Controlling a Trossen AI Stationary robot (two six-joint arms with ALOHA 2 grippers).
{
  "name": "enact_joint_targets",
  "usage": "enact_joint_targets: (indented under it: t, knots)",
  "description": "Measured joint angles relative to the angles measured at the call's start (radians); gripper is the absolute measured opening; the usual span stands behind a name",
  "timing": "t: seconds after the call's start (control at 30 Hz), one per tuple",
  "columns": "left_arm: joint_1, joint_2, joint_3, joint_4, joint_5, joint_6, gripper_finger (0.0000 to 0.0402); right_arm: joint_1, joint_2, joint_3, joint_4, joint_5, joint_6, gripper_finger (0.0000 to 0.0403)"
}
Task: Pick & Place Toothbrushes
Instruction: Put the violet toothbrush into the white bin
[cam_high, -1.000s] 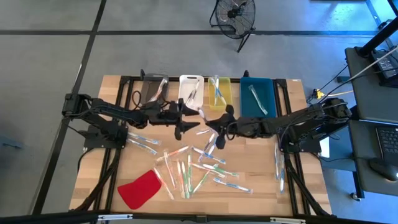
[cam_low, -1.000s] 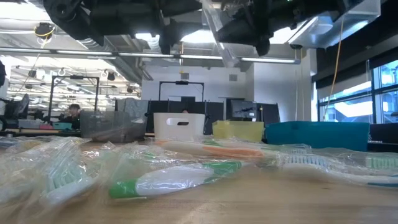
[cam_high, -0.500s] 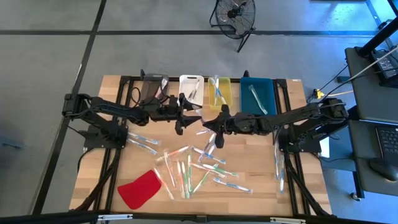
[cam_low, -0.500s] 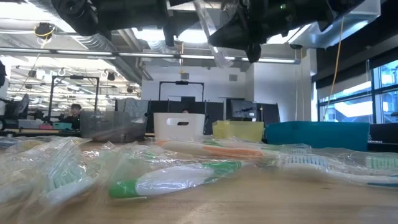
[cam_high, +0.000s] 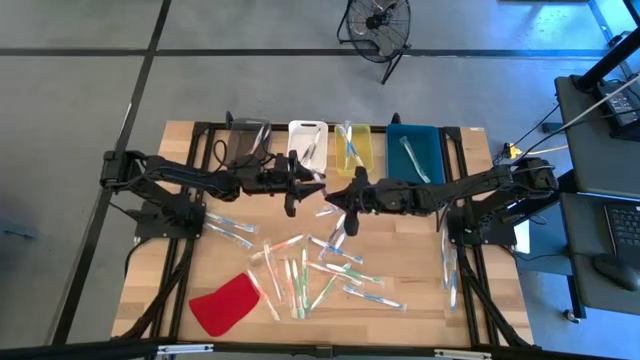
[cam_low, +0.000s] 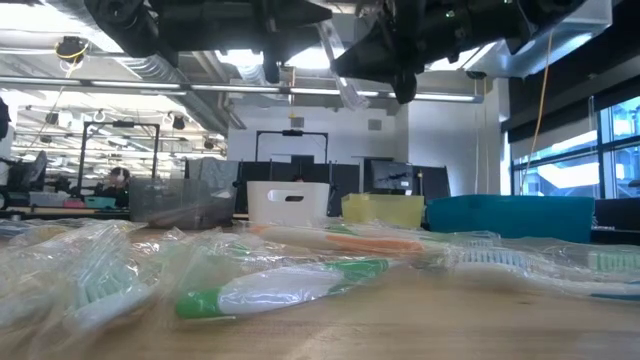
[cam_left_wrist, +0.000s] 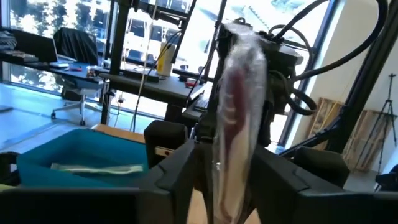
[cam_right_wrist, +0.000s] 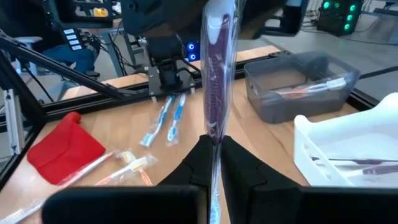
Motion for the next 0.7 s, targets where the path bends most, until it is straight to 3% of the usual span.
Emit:
enact_joint_targets:
  t: [0.33,0.53,0.7]
  knots:
    - [0.000,0.000,0.000,0.002,0.003,0.033,0.0024,-0.008,0.000,0.000,-0.019,0.004,0.002,0.0022]
    - [0.000,0.000,0.001,-0.031,-0.004,0.037,0.0023,-0.014,0.000,0.000,-0.045,0.003,-0.001,0.0028]
    - [0.007,0.000,0.001,-0.051,-0.020,0.044,0.0026,-0.014,0.000,0.000,-0.074,0.015,-0.022,0.0059]
